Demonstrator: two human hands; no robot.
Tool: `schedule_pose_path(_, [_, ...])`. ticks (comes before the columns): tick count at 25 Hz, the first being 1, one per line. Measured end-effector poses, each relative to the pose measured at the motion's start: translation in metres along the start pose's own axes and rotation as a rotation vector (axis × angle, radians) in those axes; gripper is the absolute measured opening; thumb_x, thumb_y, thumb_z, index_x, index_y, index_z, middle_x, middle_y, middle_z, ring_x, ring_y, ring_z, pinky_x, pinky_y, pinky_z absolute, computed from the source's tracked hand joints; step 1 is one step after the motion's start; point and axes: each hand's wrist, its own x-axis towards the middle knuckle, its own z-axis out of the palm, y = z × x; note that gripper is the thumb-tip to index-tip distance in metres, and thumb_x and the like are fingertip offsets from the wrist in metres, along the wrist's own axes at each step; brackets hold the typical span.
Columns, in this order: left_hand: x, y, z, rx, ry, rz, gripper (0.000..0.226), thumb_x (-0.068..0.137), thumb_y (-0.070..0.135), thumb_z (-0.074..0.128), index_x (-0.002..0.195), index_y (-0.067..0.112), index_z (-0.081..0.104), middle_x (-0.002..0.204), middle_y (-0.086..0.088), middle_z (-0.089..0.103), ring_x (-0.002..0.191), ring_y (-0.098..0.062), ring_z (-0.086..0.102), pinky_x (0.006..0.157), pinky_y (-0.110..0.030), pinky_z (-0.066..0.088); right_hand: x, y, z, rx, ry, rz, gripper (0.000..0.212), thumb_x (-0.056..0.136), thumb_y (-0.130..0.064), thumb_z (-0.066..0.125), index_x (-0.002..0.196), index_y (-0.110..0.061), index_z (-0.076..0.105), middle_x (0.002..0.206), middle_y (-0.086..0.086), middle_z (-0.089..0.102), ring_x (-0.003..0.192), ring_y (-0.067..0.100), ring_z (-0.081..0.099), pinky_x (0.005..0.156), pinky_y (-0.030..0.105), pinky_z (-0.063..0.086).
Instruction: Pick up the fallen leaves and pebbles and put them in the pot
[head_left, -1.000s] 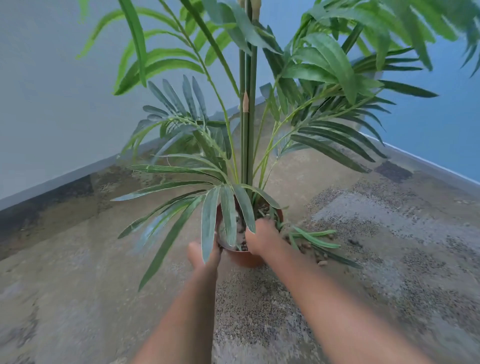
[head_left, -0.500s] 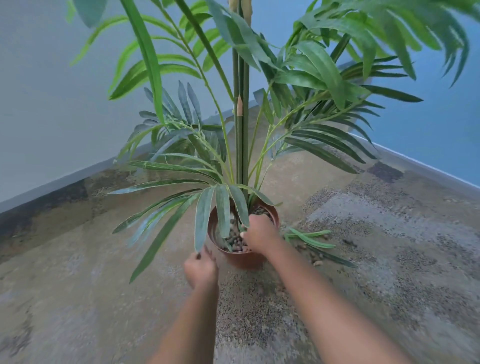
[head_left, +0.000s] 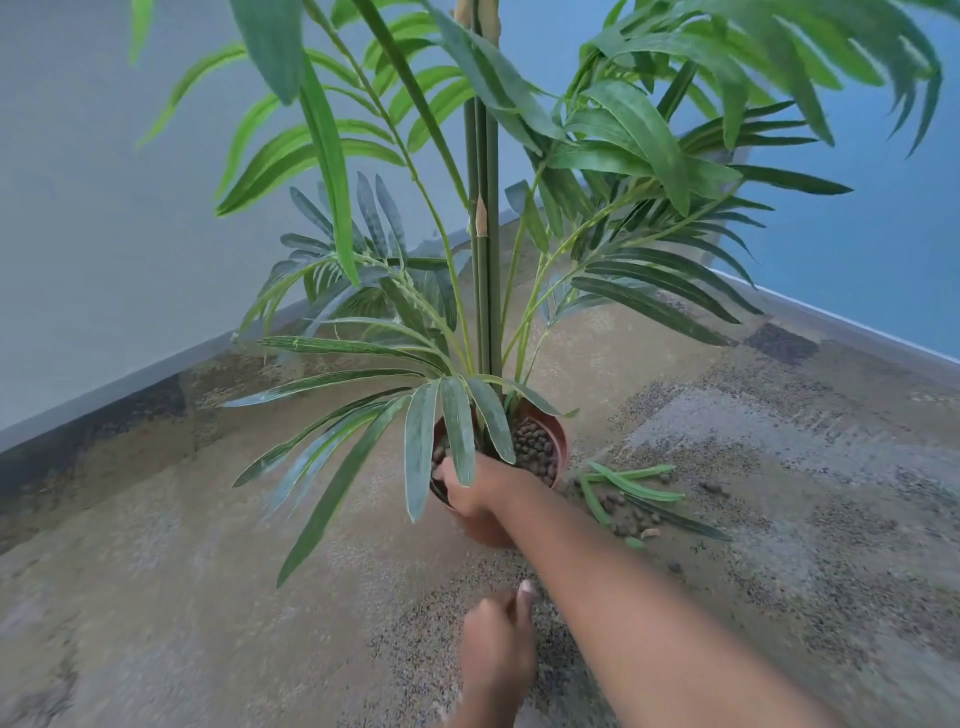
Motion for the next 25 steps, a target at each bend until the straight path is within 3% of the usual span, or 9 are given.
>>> schedule_pose_path(2, [0.001,0.005,-0.001,0.028,0.001,0.035,0.044,0.094,0.035,0.052,0.054,0.02,0.042,0.052,0.007,0.05,0.05,-0.013,0.049,0.049,-0.031,0.034,-0.007,-0.003,-0.007,0.132,0.066,0.029,0.032,0.089,0.003,0.058,0.121,0.002,0.057,0.123,0.02,0.06,0.112,0.035,0.059,0.093,0.041,0.052])
schedule_pose_path(3, [0.001,0.004,-0.002,0.023,-0.001,0.064,0.045,0.095,0.037,0.051,0.054,0.02,0.042,0.051,0.006,0.05,0.049,-0.013,0.049,0.049,-0.032,0.033,-0.014,0.001,-0.009,0.187,0.12,0.024,0.011,0.091,0.001,0.054,0.098,0.003,0.063,0.098,0.019,0.064,0.091,0.032,0.063,0.077,0.036,0.053])
schedule_pose_path(5, [0.001,0.0,-0.005,-0.003,0.0,0.109,0.046,0.096,0.043,0.05,0.055,0.023,0.045,0.048,0.005,0.052,0.044,-0.008,0.046,0.046,-0.03,0.031,-0.028,0.018,-0.013,0.215,0.222,0.082,0.026,0.09,0.002,0.047,0.065,-0.002,0.054,0.067,0.014,0.057,0.064,0.029,0.057,0.055,0.035,0.049])
schedule_pose_path(9, [0.002,-0.008,-0.002,0.027,0.017,0.101,0.038,0.095,0.043,0.052,0.062,0.025,0.052,0.049,0.007,0.054,0.045,-0.007,0.048,0.043,-0.027,0.032,-0.037,0.07,-0.023,-0.045,0.261,0.363,0.011,0.086,-0.001,0.053,0.086,-0.004,0.064,0.09,0.015,0.068,0.072,0.03,0.058,0.066,0.037,0.055])
schedule_pose_path(13, [-0.002,-0.012,0.01,0.052,0.064,0.077,0.031,0.094,0.043,0.055,0.07,0.024,0.05,0.059,0.005,0.059,0.053,-0.013,0.055,0.047,-0.029,0.038,-0.019,0.068,-0.021,-0.077,0.097,0.24,0.02,0.088,-0.003,0.054,0.104,0.0,0.064,0.103,0.02,0.067,0.089,0.036,0.064,0.07,0.036,0.05])
schedule_pose_path(16, [-0.002,-0.014,0.017,0.078,0.071,0.097,0.028,0.093,0.044,0.055,0.081,0.02,0.062,0.075,0.003,0.066,0.065,-0.013,0.06,0.059,-0.03,0.052,-0.02,0.065,-0.016,0.178,0.273,0.24,0.02,0.086,-0.005,0.055,0.099,0.002,0.068,0.1,0.021,0.07,0.086,0.036,0.067,0.074,0.038,0.058])
schedule_pose_path(20, [0.001,-0.018,0.017,0.089,0.037,0.105,0.039,0.084,0.046,0.069,0.107,0.016,0.063,0.108,-0.002,0.062,0.09,-0.016,0.057,0.074,-0.029,0.047,-0.07,0.117,-0.018,0.532,0.756,0.543,0.017,0.087,-0.001,0.056,0.084,0.002,0.073,0.082,0.015,0.074,0.068,0.026,0.071,0.064,0.037,0.063])
schedule_pose_path(23, [0.003,-0.019,0.019,0.096,-0.034,0.021,0.066,0.066,0.046,0.083,0.12,0.019,0.057,0.119,0.0,0.056,0.105,-0.018,0.058,0.084,-0.03,0.048,-0.118,0.184,0.008,0.664,0.716,0.878,0.035,0.092,-0.001,0.05,0.058,-0.002,0.054,0.058,0.008,0.054,0.043,0.014,0.045,0.042,0.023,0.043])
schedule_pose_path(25, [0.004,-0.017,0.023,0.127,-0.078,-0.005,0.073,0.058,0.047,0.087,0.12,0.021,0.056,0.12,0.0,0.054,0.108,-0.018,0.057,0.09,-0.035,0.051,-0.142,0.207,0.038,0.662,0.628,1.032,0.037,0.094,-0.002,0.048,0.058,-0.011,0.046,0.065,0.004,0.04,0.042,0.011,0.038,0.04,0.017,0.033])
